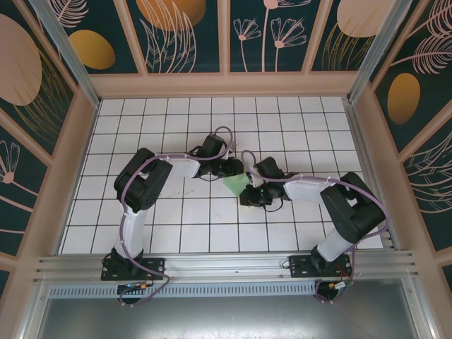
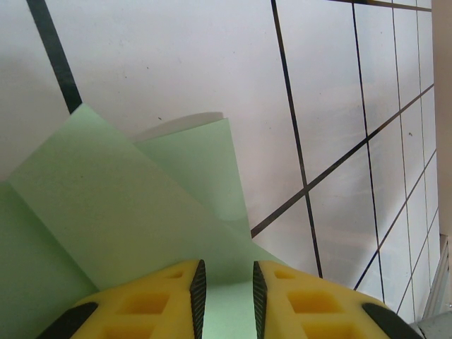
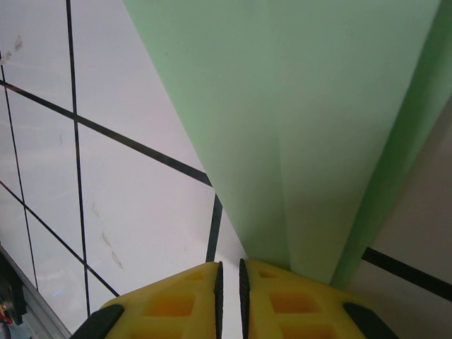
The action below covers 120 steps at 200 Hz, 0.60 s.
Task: Fold a paper plane with a square sheet of paper (fold left side to right side)
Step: Fourth fold the wing at the center of the table.
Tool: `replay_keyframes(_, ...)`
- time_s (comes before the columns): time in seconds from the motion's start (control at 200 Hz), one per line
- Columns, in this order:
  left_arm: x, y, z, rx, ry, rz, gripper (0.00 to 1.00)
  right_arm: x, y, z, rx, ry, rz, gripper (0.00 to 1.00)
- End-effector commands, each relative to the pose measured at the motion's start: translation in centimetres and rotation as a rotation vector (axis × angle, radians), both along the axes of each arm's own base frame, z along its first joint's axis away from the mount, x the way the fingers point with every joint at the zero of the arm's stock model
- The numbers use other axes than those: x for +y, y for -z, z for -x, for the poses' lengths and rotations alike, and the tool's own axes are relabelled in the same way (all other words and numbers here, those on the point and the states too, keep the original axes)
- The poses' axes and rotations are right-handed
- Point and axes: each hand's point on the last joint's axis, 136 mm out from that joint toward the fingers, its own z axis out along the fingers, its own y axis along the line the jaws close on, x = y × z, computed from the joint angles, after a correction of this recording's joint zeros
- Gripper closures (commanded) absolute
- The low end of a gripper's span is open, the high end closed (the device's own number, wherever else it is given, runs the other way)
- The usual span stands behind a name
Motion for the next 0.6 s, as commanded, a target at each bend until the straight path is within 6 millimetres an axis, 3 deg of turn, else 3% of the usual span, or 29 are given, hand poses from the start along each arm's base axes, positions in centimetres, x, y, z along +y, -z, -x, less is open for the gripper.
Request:
replay_keyframes(0.0,5.0,8.5,2.6,0.138,-0.058,-0.276,0.71,-0.6,0.8,0.2,0.017,0.013,0.017,0.82)
replay_keyframes(0.305,5.0,8.7,2.6,0.139,-0.060,-0.281,0.71,-1.2,1.4,0.6,0.038,0.019,0.024,0.82)
replay_keyframes(0.596,5.2,8.9,2.5,0.141,-0.063,-0.286,0.71,-1.7,2.3,2.3,0.093,0.005,0.027,0.82)
